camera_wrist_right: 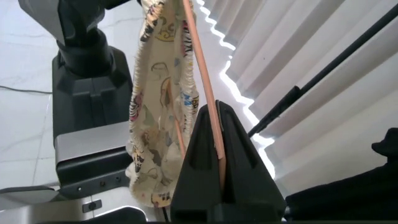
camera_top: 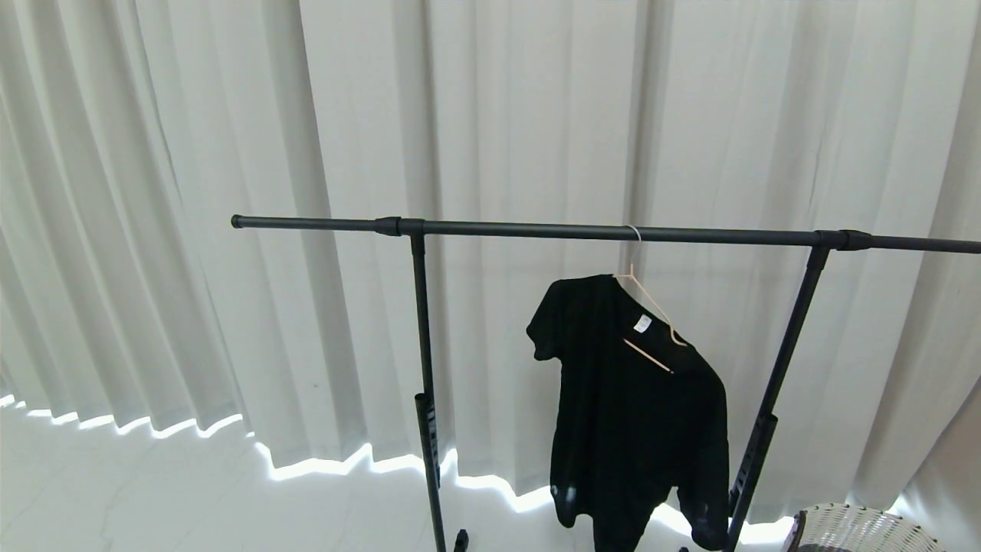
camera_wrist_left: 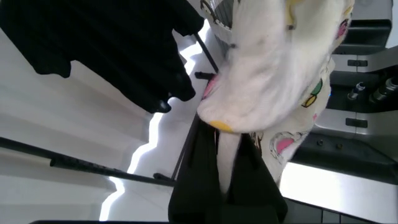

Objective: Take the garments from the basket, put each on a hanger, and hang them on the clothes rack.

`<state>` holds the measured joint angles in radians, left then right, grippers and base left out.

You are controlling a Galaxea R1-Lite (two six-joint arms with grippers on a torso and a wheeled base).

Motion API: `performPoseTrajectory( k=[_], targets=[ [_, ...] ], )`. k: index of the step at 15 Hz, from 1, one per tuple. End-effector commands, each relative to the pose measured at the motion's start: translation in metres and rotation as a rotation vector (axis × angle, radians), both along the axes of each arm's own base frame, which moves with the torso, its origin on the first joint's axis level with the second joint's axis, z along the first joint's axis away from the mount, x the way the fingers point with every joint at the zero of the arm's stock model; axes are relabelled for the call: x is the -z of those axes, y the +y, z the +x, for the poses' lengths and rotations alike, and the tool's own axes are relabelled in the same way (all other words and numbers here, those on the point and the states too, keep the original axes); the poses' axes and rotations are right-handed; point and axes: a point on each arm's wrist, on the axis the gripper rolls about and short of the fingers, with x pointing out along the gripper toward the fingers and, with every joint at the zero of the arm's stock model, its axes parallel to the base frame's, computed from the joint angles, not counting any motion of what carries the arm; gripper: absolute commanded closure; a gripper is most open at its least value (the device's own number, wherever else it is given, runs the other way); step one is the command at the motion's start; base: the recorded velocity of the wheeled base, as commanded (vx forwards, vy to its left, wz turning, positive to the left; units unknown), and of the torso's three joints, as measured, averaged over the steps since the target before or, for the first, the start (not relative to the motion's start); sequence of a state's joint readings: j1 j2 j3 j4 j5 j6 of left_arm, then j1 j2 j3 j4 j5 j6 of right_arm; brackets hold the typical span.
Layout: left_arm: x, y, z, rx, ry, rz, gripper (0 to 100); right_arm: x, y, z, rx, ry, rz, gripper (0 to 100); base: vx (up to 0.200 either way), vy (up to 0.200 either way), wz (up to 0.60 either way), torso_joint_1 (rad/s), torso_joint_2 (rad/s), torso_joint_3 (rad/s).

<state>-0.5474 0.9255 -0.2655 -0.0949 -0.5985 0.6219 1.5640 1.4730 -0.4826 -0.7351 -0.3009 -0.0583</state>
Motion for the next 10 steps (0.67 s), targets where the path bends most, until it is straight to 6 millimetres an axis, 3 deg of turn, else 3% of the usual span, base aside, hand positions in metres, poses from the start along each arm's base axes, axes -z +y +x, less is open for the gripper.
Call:
performPoseTrajectory(
  k=[1,3,4,7,10],
  targets=[
    [0.000,0.000,0.000,0.000,0.004,0.002,100,0.003,0.002,0.000,0.000,-0.001,-0.011,100,0.000,0.000,0.00,0.000,0.00,0.000],
    [0.000,0.000,0.000,-0.005,0.002,0.002,100,0.003,0.002,0.000,0.000,-0.004,-0.013,100,0.000,0.000,0.00,0.000,0.00,0.000],
    [0.000,0.000,0.001,-0.008,0.003,0.002,100,0.003,0.002,0.000,-0.002,-0.008,-0.014,0,0.000,0.000,0.00,0.000,0.00,0.000],
    [0.002,0.002,0.000,-0.029,0.004,0.008,100,0.002,0.001,0.004,0.016,-0.024,-0.016,0,0.000,0.000,0.00,0.000,0.00,0.000],
    [0.004,0.011,-0.002,-0.111,-0.016,-0.002,100,0.001,-0.002,0.021,0.089,-0.036,-0.014,0,0.000,0.000,0.00,0.000,0.00,0.000]
  ],
)
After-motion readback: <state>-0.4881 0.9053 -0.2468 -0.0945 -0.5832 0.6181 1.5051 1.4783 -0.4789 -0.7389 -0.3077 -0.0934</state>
